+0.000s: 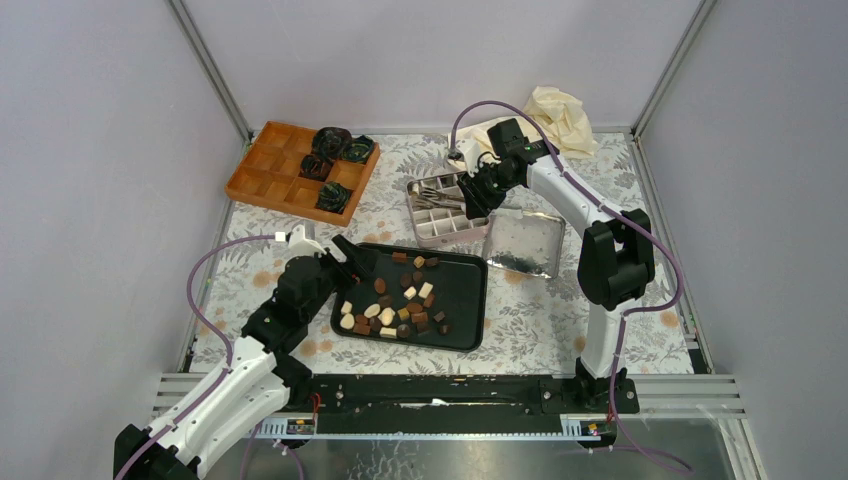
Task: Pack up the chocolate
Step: Place the fake chocolate in the packing box.
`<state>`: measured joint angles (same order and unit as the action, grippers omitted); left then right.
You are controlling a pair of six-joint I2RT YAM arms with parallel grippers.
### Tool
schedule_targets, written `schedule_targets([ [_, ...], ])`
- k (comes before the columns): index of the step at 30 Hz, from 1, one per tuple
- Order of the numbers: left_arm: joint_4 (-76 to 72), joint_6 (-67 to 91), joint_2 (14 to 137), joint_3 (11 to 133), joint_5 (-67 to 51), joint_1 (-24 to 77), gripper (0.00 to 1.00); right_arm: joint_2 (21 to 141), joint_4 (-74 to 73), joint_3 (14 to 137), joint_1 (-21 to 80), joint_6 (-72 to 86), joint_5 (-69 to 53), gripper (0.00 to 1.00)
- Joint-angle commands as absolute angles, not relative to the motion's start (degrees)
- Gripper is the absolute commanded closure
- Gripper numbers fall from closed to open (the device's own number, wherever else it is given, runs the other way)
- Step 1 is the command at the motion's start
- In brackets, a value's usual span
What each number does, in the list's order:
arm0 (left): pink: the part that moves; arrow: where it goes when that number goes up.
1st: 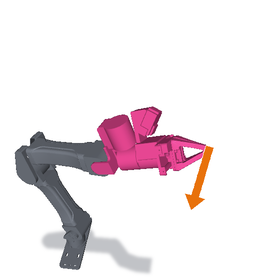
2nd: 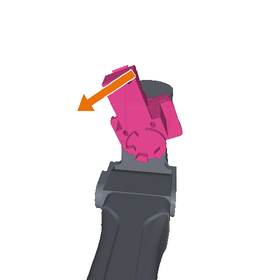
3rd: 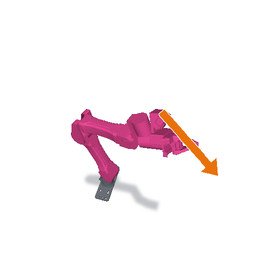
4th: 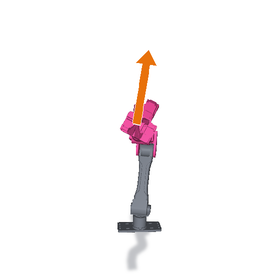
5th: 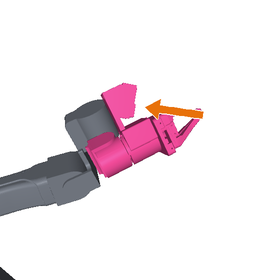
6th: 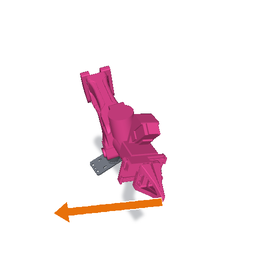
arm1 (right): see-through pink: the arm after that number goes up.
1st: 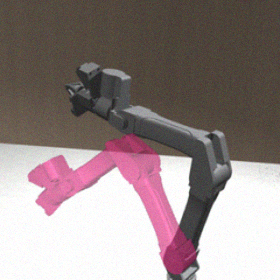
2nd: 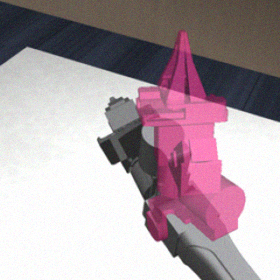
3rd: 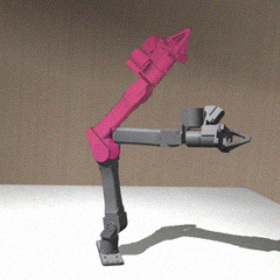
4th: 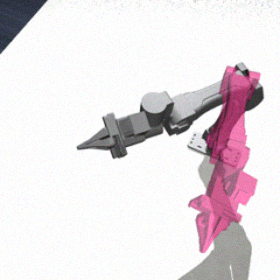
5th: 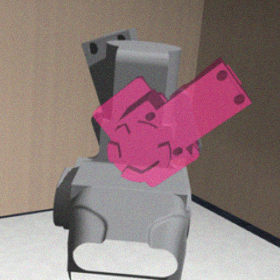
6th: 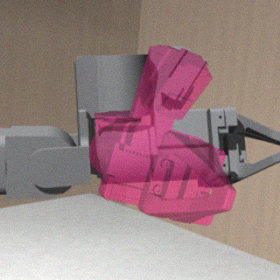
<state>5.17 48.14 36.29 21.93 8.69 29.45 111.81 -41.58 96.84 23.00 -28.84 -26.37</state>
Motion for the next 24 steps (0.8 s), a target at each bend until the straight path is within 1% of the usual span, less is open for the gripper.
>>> schedule_targets([
  [1,1.5,49.0,35.9,23.5,7.4,28.9,0.05,110.7,-41.7,100.1,23.6,-28.7,-26.6,0.55],
  [9,0.2,50.0,35.3,23.8,5.6,29.0,0.05,108.0,-42.3,100.3,23.6,-28.0,-28.0,0.52],
  [12,-3.5,51.7,34.7,23.0,3.9,28.9,0.01,103.8,-42.5,98.4,23.6,-28.2,-29.4,0.53],
  [15,-7.7,54.9,34.7,21.2,1.7,28.8,0.01,96.2,-41.8,92.2,23.6,-29.8,-33.9,0.53],
  [19,-13.1,57.1,35.1,17.8,-1.8,28.7,0.01,84.0,-40.6,78.7,22.9,-33.6,-41.6,0.53],
  [24,-11.0,56.7,36.2,17.9,-2.4,28.6,0.02,70.6,-40.7,64.1,19.9,-38.7,-47.4,0.52],
])
